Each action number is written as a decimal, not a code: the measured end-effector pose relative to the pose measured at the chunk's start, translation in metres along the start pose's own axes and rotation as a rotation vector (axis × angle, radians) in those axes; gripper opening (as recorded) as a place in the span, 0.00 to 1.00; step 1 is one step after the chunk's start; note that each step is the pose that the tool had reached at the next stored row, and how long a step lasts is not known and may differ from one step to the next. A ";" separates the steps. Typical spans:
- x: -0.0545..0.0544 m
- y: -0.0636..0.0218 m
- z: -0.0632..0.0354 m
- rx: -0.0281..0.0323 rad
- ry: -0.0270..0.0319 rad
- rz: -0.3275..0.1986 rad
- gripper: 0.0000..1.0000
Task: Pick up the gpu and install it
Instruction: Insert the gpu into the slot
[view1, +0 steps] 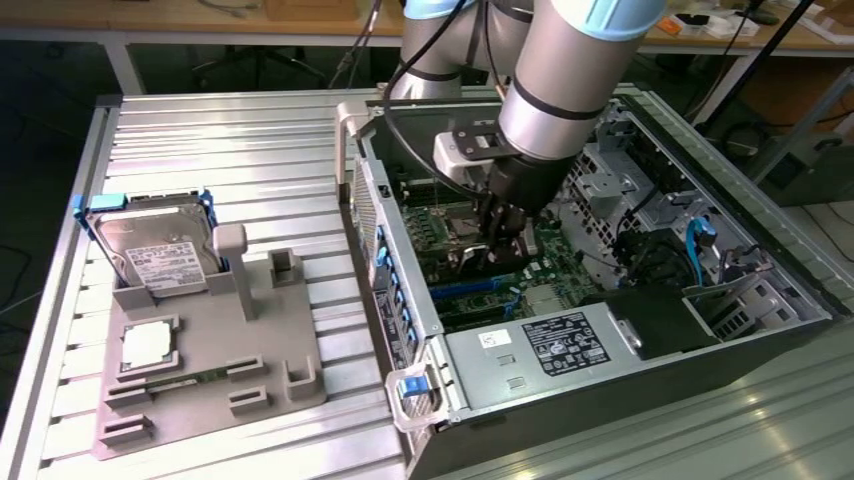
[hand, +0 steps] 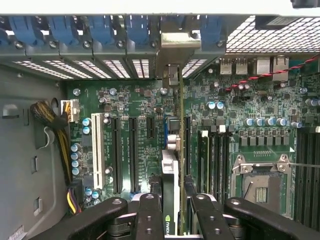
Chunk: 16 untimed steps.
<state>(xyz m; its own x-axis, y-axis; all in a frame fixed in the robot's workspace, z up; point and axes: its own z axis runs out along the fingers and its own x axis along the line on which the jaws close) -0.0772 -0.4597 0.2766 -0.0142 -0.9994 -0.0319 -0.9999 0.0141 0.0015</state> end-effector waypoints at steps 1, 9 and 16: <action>0.000 0.0002 0.0015 0.0000 0.0000 0.000 0.27; 0.000 0.0025 0.0121 0.0002 -0.0001 0.006 0.27; 0.001 0.0038 0.0151 0.0003 -0.0002 0.009 0.27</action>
<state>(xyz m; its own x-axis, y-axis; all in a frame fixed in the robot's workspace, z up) -0.0810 -0.4604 0.2615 -0.0233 -0.9992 -0.0321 -0.9997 0.0232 0.0014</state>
